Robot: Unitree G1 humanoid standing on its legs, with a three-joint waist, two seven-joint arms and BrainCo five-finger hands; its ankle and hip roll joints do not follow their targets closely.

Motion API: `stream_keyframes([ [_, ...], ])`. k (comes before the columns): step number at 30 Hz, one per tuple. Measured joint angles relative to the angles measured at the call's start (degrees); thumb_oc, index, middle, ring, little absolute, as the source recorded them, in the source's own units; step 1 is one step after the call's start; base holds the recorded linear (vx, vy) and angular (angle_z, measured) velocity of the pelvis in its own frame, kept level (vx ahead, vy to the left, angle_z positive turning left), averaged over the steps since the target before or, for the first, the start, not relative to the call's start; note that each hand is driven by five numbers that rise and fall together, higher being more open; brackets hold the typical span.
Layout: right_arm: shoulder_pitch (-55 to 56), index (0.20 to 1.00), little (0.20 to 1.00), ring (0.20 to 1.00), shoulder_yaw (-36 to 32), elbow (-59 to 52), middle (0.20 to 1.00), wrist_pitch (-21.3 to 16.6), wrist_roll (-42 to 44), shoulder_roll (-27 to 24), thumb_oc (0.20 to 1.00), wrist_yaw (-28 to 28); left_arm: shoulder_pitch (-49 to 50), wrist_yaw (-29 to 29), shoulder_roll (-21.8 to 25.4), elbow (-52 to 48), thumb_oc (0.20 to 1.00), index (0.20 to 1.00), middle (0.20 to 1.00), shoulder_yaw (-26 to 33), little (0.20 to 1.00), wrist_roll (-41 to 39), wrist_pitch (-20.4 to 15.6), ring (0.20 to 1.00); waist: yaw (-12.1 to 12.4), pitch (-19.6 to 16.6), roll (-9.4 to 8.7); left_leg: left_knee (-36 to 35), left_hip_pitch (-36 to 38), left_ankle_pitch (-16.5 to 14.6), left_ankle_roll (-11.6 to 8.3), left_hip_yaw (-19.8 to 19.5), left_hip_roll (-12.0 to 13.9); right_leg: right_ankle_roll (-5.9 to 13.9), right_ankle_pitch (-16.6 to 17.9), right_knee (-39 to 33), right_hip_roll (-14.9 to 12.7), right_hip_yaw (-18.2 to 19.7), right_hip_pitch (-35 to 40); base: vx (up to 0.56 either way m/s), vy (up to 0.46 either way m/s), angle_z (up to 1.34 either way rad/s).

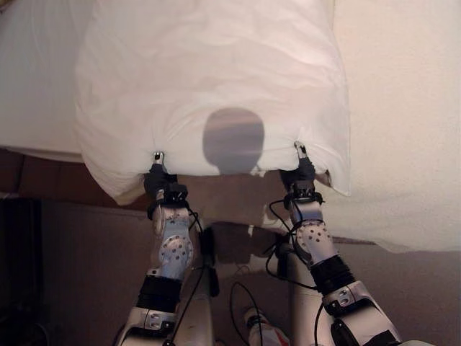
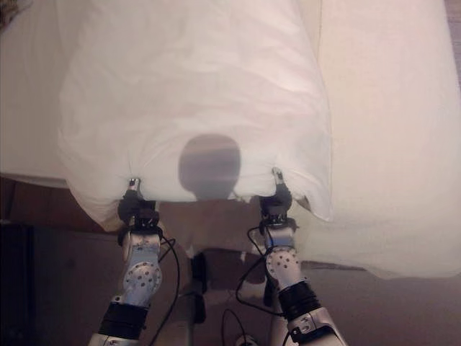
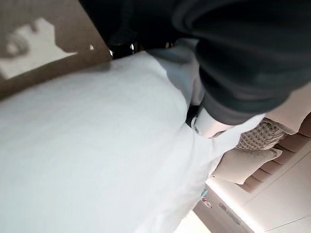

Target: Make the bed

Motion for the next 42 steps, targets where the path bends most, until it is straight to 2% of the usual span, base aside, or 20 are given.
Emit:
stream_keyframes([
  [5,1.17,0.2,0.2,0.2,0.13,-0.84,0.2,-0.09,-0.06,-0.06,0.2,0.58,-0.68,-0.04,-0.6,0.86,0.2,0.2,0.2,-0.01,0.2,-0.88,-0.18,0.2,-0.21,-0.01,0.01,-1.29,0.64,0.77,-0.14,-0.09,0.4,-0.3,-0.19,0.14,0.49,-0.29,0.2,0.0,-0.043,0.01],
  [6,1.15,0.2,0.2,0.2,0.13,-0.91,0.2,-0.12,-0.06,-0.06,0.2,0.65,-0.56,-0.04,-0.65,0.91,0.344,0.344,0.344,-0.01,0.344,-0.92,-0.23,0.344,-0.19,-0.01,0.01,-1.69,0.74,1.0,-0.2,-0.11,0.38,-0.3,-0.19,0.09,0.48,-0.36,0.19,0.0,0.006,0.05],
  [7,1.16,0.2,0.2,0.2,0.13,-0.93,0.2,-0.16,-0.06,-0.06,0.2,0.74,-0.5,-0.04,-0.66,0.91,0.423,0.423,0.423,-0.01,0.423,-1.01,-0.26,0.423,-0.19,-0.01,0.01,-2.03,0.83,1.25,-0.32,-0.13,0.36,-0.31,-0.19,0.03,0.47,-0.42,0.19,0.0,0.0,0.0],
  [8,1.6,0.2,0.2,0.2,0.12,-1.12,0.2,-0.83,-0.02,-0.09,0.2,1.04,-0.75,-0.1,-0.84,0.91,0.758,0.758,0.758,0.0,0.758,-1.67,-0.98,0.758,-0.38,-0.01,0.01,-2.55,1.06,1.46,-0.35,-0.13,0.31,-0.35,-0.16,-0.04,0.47,-0.42,0.19,0.0,0.0,0.0],
  [9,1.73,0.2,0.2,0.2,0.12,-1.2,0.2,-1.2,0.02,-0.08,0.2,1.26,-0.71,-0.27,-0.82,0.91,0.758,0.758,0.758,0.0,0.758,-2.33,-1.4,0.758,-0.23,-0.01,0.01,-2.55,1.09,1.46,-0.35,-0.11,0.31,-0.35,-0.16,-0.03,0.47,-0.4,0.19,0.0,0.0,0.0],
  [10,1.97,0.2,0.2,0.2,0.11,-1.32,0.2,-1.34,0.05,-0.1,0.2,1.49,-0.68,-0.44,-0.82,0.91,1.0,1.0,1.0,0.11,1.0,-2.9,-1.73,1.0,-0.21,-0.01,0.01,-2.57,1.08,1.46,-0.35,-0.11,0.31,-0.35,-0.16,-0.03,0.47,-0.4,0.19,0.0,0.0,0.0],
  [17,2.88,0.2,0.2,0.2,0.11,-2.49,0.2,-1.76,0.15,-0.38,0.2,3.29,-1.24,-2.82,-0.19,1.57,1.0,1.0,1.0,0.95,1.0,-6.63,-2.17,1.0,-0.61,-0.03,-0.03,-2.45,0.13,1.45,-0.35,-0.21,0.25,-0.35,-0.15,-0.05,0.42,-0.41,-0.57,0.0,0.0,0.0],
  [22,2.82,0.2,0.2,0.2,0.11,-2.49,0.2,-1.77,0.2,-0.55,0.2,3.34,-2.25,-4.62,0.38,5.87,1.0,1.0,1.0,0.96,1.0,-9.95,-2.16,1.0,-1.86,-0.06,-0.09,-2.39,0.03,1.43,-0.35,-0.18,0.24,-0.34,-0.16,-0.08,0.4,-0.41,-0.62,0.0,0.015,0.0],
  [28,2.6,0.2,0.2,0.2,0.2,-2.51,0.2,-1.77,0.21,-1.82,0.2,3.25,-4.74,-1.77,1.18,9.57,1.0,1.0,1.0,0.82,1.0,-11.68,-0.98,1.0,-2.12,-0.07,-0.1,-2.34,-0.09,1.42,-0.34,-0.12,0.21,-0.34,-0.15,-0.08,0.4,-0.31,-0.77,0.01,0.033,0.0],
  [32,2.24,0.2,0.2,0.2,1.21,-2.57,0.2,-1.77,0.16,-2.49,0.2,2.48,-6.86,0.64,2.78,11.49,1.0,1.0,1.0,0.6,1.0,-12.81,0.04,1.0,-3.12,-0.09,-0.13,-2.29,-0.29,1.42,-0.34,-0.12,0.17,-0.34,-0.14,-0.14,0.38,-0.26,-0.92,0.01,0.02,0.01],
  [36,2.24,0.2,0.2,0.2,1.23,-2.58,0.2,-1.77,0.16,-2.62,0.2,1.62,-7.95,1.59,3.32,12.42,1.0,1.0,1.0,0.55,1.0,-14.06,1.44,1.0,-3.21,-0.09,-0.13,-2.29,-0.36,1.42,-0.35,-0.08,0.16,-0.34,-0.14,-0.13,0.4,-0.24,-1.03,0.0,0.0,0.0],
  [42,2.33,0.2,0.2,0.2,1.25,-2.58,0.2,-1.77,0.15,-2.58,0.2,1.42,-9.06,1.45,3.47,12.36,1.0,1.0,1.0,0.76,1.0,-15.02,1.07,1.0,-3.29,-0.1,-0.15,-2.27,-0.48,1.41,-0.35,0.0,0.14,-0.34,-0.13,-0.12,0.43,-0.11,-1.22,0.0,0.0,0.0],
])
